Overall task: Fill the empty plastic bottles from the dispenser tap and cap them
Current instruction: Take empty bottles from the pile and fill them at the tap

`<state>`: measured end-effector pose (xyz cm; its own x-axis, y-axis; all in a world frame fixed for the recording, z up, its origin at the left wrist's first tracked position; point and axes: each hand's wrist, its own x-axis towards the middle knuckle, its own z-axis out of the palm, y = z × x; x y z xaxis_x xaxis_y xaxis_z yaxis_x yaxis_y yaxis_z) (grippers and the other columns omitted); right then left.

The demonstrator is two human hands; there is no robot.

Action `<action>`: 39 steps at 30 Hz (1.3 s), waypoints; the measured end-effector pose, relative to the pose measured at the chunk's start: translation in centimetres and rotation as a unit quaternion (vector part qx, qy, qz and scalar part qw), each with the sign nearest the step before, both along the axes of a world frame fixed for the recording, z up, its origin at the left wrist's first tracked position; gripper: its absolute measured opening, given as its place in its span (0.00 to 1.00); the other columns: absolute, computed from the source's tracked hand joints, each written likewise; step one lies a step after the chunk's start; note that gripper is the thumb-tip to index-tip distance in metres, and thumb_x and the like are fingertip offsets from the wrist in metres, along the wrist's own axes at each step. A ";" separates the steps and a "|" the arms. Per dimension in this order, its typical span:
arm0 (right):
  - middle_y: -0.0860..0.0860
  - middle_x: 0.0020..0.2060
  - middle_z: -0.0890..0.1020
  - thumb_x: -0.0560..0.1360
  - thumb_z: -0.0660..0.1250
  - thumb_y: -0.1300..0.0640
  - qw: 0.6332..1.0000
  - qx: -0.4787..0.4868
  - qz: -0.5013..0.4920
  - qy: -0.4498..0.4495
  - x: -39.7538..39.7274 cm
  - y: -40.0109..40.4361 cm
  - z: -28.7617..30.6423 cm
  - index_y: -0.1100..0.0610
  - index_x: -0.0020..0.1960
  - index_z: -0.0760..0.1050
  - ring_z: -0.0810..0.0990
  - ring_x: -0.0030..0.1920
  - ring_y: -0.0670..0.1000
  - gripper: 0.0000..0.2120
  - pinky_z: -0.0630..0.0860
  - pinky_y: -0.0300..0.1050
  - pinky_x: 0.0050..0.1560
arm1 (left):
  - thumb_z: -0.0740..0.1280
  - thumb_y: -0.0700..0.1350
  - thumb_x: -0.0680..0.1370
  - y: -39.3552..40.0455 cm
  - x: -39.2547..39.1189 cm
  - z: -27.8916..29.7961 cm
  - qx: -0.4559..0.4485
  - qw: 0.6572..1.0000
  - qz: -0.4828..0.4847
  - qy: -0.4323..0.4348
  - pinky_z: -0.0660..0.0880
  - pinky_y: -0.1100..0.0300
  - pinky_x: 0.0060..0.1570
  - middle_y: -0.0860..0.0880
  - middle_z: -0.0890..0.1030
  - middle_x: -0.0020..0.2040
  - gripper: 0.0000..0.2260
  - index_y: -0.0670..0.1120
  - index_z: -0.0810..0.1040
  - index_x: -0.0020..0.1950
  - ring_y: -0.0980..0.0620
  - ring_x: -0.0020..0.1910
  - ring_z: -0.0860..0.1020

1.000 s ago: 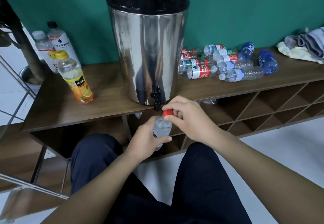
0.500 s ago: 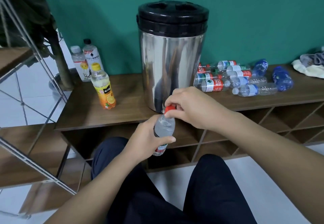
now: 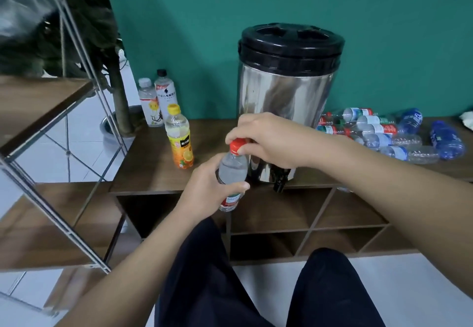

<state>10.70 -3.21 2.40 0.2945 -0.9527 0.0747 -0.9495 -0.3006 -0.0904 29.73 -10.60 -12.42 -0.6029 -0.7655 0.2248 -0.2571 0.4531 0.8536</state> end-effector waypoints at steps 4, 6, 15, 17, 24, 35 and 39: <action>0.50 0.49 0.80 0.87 0.64 0.41 0.996 -0.046 -0.065 0.034 1.1 -3.3 -0.3 0.54 0.59 0.85 0.80 0.49 0.53 0.19 0.80 0.56 0.55 | 0.84 0.57 0.75 -1.2 -0.6 0.3 -0.004 0.999 0.053 0.008 0.84 0.51 0.62 0.61 0.85 0.62 0.29 0.58 0.79 0.73 0.62 0.61 0.83; 0.52 0.46 0.83 0.87 0.62 0.38 0.992 -0.071 -0.101 0.037 1.8 -4.8 -0.7 0.55 0.55 0.85 0.81 0.47 0.55 0.23 0.81 0.57 0.53 | 0.83 0.57 0.76 -1.7 -0.9 0.4 -0.002 0.997 0.072 0.015 0.84 0.50 0.63 0.60 0.85 0.63 0.28 0.56 0.79 0.74 0.60 0.62 0.83; 0.50 0.49 0.80 0.87 0.64 0.40 0.978 -0.149 -0.123 -0.081 3.3 -7.5 -2.6 0.55 0.59 0.82 0.80 0.49 0.54 0.20 0.80 0.56 0.53 | 0.84 0.55 0.76 -4.4 -0.4 1.0 -0.022 0.990 0.128 0.056 0.80 0.66 0.54 0.63 0.85 0.59 0.26 0.56 0.79 0.71 0.66 0.59 0.82; 0.50 0.55 0.79 0.87 0.65 0.40 0.975 -0.135 -0.125 -0.121 3.8 -7.5 -3.8 0.53 0.66 0.77 0.79 0.53 0.54 0.18 0.79 0.56 0.55 | 0.84 0.52 0.76 -5.1 -0.4 0.8 -0.016 0.988 0.140 0.070 0.77 0.73 0.51 0.64 0.84 0.57 0.24 0.55 0.79 0.69 0.70 0.57 0.81; 0.49 0.65 0.81 0.80 0.77 0.47 0.941 -0.061 -0.192 -0.271 5.3 -8.0 -9.9 0.48 0.75 0.65 0.83 0.60 0.53 0.30 0.81 0.55 0.59 | 0.79 0.44 0.78 -6.5 0.7 -0.2 0.007 0.991 0.101 0.084 0.77 0.74 0.53 0.63 0.85 0.62 0.29 0.58 0.76 0.77 0.68 0.59 0.82; 0.47 0.60 0.83 0.81 0.75 0.48 0.897 -0.063 -0.249 -0.359 5.7 -10.8 -16.2 0.47 0.70 0.72 0.82 0.53 0.48 0.20 0.77 0.44 0.49 | 0.81 0.53 0.79 -10.4 5.7 -4.6 0.028 0.967 0.243 0.066 0.81 0.58 0.63 0.58 0.84 0.61 0.27 0.51 0.76 0.75 0.62 0.60 0.83; 0.46 0.66 0.82 0.82 0.75 0.49 0.886 -0.090 -0.252 -0.379 6.1 -12.9 -17.2 0.47 0.72 0.71 0.83 0.60 0.48 0.22 0.83 0.52 0.63 | 0.78 0.53 0.82 -12.4 4.6 -5.4 -0.012 0.965 0.260 0.006 0.76 0.58 0.57 0.54 0.82 0.60 0.22 0.51 0.80 0.74 0.55 0.58 0.81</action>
